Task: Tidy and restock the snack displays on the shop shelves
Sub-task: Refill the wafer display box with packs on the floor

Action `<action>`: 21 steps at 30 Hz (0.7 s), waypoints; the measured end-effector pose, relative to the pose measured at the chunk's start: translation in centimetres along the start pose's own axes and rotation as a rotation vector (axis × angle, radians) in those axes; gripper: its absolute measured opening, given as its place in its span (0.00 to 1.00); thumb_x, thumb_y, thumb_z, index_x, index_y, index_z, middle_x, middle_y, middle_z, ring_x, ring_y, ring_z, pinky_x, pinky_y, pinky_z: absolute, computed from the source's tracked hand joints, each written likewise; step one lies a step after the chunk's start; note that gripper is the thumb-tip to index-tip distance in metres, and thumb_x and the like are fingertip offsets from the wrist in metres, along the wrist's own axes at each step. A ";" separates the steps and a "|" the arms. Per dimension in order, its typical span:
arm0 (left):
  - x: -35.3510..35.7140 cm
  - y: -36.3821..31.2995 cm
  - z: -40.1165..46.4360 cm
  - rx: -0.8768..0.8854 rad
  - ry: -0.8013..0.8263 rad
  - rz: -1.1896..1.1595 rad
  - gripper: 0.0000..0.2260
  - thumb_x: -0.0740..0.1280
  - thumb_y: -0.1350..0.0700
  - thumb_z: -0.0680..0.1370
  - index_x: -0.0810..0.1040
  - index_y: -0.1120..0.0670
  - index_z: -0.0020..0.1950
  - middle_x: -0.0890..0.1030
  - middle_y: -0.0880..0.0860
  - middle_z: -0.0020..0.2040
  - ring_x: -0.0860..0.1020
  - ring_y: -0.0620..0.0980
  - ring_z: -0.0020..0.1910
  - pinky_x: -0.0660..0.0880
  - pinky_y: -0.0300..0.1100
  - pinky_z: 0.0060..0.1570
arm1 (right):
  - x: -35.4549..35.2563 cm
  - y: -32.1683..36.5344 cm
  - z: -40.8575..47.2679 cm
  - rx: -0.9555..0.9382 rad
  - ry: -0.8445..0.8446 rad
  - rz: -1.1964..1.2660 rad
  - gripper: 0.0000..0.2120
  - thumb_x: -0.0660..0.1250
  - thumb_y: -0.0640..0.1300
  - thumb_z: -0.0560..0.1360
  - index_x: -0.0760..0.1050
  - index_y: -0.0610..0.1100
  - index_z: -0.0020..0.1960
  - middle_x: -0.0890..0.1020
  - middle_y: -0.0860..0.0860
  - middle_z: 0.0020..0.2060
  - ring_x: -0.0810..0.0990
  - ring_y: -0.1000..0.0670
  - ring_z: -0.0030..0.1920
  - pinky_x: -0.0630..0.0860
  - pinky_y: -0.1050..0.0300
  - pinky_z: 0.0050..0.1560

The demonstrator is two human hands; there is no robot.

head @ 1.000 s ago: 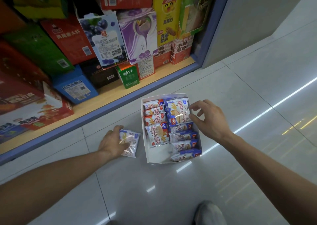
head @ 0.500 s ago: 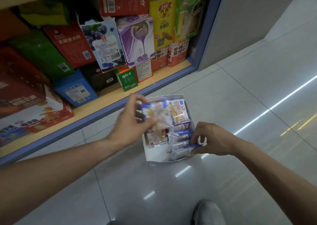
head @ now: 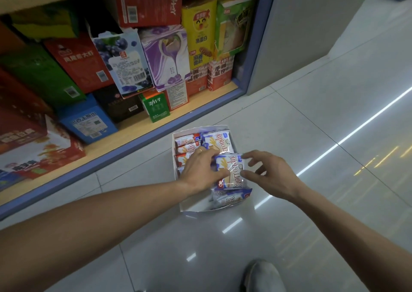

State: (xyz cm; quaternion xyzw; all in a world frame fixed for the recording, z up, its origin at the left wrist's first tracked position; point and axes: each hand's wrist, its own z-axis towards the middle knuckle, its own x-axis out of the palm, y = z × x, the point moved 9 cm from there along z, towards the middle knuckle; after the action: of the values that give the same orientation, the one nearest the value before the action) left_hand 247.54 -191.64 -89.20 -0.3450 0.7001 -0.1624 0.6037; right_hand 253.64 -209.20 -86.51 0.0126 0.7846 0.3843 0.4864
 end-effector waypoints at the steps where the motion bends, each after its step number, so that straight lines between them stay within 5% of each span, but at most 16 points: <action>1: -0.2 0.0 -0.2 0.009 -0.007 0.029 0.33 0.75 0.40 0.75 0.72 0.52 0.76 0.74 0.52 0.66 0.73 0.50 0.64 0.73 0.43 0.65 | 0.5 0.3 0.2 -0.015 0.005 -0.044 0.20 0.73 0.53 0.76 0.76 0.52 0.65 0.80 0.52 0.55 0.83 0.53 0.42 0.81 0.56 0.42; 5: -0.7 0.5 -0.9 0.020 -0.019 0.056 0.33 0.74 0.39 0.75 0.71 0.51 0.77 0.73 0.52 0.68 0.72 0.51 0.66 0.69 0.40 0.61 | 2.2 0.9 0.7 -0.050 0.048 -0.147 0.20 0.75 0.50 0.74 0.77 0.51 0.65 0.78 0.50 0.56 0.82 0.52 0.43 0.81 0.54 0.46; 9: -1.1 1.2 -1.6 0.022 -0.019 0.017 0.36 0.74 0.36 0.74 0.70 0.50 0.77 0.76 0.50 0.69 0.78 0.48 0.58 0.78 0.44 0.59 | 2.1 1.4 0.9 -0.067 0.059 -0.189 0.20 0.76 0.48 0.74 0.77 0.50 0.65 0.78 0.50 0.56 0.82 0.51 0.44 0.81 0.54 0.44; 14: -0.6 0.5 -4.2 0.136 0.073 -0.069 0.35 0.76 0.36 0.72 0.68 0.43 0.74 0.68 0.44 0.70 0.71 0.39 0.64 0.75 0.29 0.56 | 1.5 1.0 0.8 -0.052 0.018 -0.132 0.19 0.74 0.48 0.75 0.76 0.51 0.65 0.79 0.52 0.56 0.82 0.52 0.44 0.79 0.61 0.40; 18: 1.1 -0.1 -5.2 0.176 0.140 -0.040 0.30 0.75 0.36 0.73 0.71 0.46 0.70 0.71 0.44 0.67 0.72 0.40 0.63 0.79 0.42 0.61 | 1.7 0.5 0.3 -0.010 0.032 -0.072 0.18 0.74 0.49 0.75 0.78 0.51 0.64 0.79 0.51 0.56 0.81 0.54 0.44 0.81 0.59 0.42; 21: 0.3 -0.2 -5.1 0.139 0.097 -0.075 0.32 0.73 0.32 0.72 0.69 0.44 0.70 0.71 0.43 0.64 0.74 0.38 0.54 0.78 0.35 0.51 | 1.3 -0.2 0.3 0.032 -0.023 0.011 0.13 0.72 0.49 0.77 0.79 0.51 0.61 0.80 0.52 0.54 0.81 0.55 0.43 0.80 0.60 0.40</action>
State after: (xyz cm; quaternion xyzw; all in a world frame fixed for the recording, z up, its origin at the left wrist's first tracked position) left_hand 242.72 -192.95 -88.24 -0.3202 0.7022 -0.2496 0.5848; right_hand 253.25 -208.60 -87.69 0.0290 0.7848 0.3742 0.4932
